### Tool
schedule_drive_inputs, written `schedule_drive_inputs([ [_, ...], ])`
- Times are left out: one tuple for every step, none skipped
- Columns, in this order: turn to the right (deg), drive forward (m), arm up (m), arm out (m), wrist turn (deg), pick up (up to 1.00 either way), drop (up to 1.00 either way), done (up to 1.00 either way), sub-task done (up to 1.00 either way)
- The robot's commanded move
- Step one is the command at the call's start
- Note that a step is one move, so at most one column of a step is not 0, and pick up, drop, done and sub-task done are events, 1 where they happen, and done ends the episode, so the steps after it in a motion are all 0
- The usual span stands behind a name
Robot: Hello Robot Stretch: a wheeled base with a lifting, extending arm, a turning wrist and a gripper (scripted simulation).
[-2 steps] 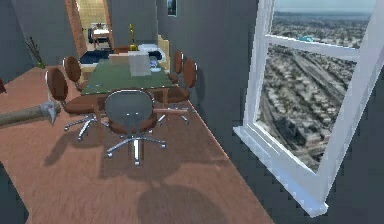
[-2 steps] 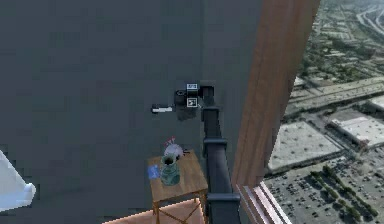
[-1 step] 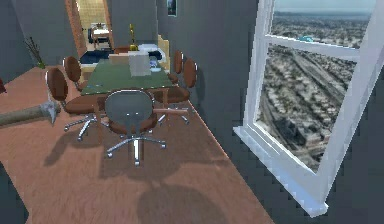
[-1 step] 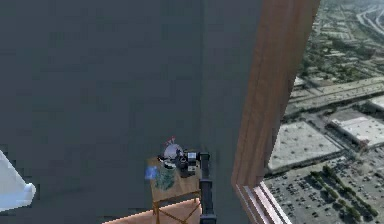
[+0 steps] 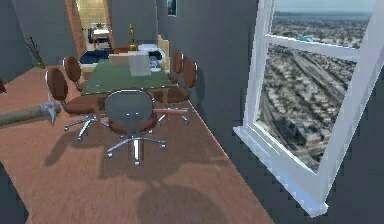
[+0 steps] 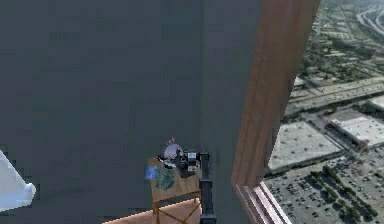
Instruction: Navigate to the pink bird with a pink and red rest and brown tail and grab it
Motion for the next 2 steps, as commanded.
schedule_drive_inputs([
  [0.0,0.0,0.1,0.0,0.0,0.0,0.0,0.0,0.0],
  [0.0,0.0,0.0,0.0,0.0,0.0,0.0,1.0,0.0],
])
